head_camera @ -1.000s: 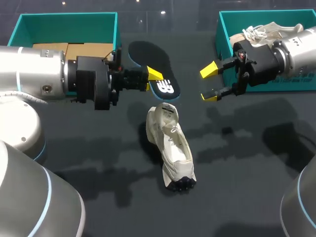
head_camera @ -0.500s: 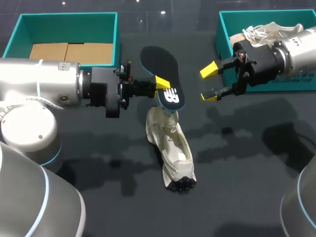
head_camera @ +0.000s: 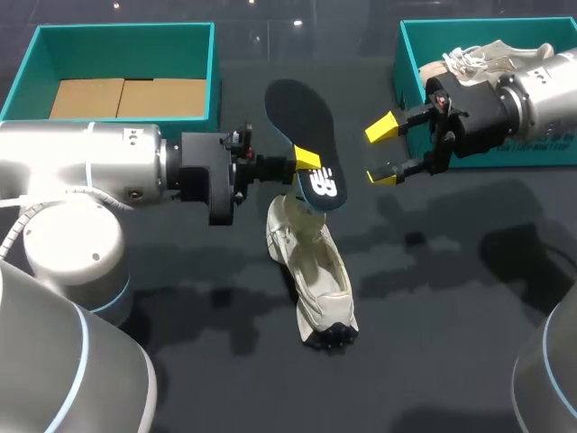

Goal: Take the shoe out of the shoebox, open the shoe tongue, remove and reinsert the insole, then place the shoe into the shoebox

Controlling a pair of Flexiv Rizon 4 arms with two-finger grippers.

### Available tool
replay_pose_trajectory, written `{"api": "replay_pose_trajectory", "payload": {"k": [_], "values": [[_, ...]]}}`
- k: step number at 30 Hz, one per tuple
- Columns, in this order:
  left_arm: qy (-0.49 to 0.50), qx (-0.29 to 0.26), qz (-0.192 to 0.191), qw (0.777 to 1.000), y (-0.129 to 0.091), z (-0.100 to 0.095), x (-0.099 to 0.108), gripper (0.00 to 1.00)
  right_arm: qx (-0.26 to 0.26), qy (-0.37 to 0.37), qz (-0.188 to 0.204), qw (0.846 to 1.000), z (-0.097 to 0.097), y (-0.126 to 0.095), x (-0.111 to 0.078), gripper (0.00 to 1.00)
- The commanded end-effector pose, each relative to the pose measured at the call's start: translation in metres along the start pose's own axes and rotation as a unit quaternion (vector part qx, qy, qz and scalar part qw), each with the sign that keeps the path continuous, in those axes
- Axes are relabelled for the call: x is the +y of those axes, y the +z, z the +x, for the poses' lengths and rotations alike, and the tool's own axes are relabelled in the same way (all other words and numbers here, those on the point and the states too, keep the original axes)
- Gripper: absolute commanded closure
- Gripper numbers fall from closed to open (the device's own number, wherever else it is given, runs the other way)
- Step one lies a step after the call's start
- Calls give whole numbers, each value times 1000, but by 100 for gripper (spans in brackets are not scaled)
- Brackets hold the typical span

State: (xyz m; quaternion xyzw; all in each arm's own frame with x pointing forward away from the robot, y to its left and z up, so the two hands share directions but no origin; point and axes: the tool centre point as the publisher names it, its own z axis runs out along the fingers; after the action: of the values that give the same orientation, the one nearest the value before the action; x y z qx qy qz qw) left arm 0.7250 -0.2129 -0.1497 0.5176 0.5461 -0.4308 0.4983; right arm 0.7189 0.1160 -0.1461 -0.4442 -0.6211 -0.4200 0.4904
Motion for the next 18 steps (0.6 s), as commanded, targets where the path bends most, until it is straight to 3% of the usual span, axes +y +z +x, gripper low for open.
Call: {"api": "replay_pose_trajectory", "payload": {"k": [1,7,12,18], "values": [[5,-3,-3,1000,4,-1,0,100,0,0,-1,1000,-1,1,-1,0],[12,-6,-2,1000,4,-3,-6,100,0,0,-1,1000,-1,1,-1,0],[13,-5,-3,1000,4,-1,-11,100,-5,10,9,1000,-4,8,19,0],[12,-3,-3,1000,6,0,-12,100,3,10,-9,1000,-9,20,39,0]]}}
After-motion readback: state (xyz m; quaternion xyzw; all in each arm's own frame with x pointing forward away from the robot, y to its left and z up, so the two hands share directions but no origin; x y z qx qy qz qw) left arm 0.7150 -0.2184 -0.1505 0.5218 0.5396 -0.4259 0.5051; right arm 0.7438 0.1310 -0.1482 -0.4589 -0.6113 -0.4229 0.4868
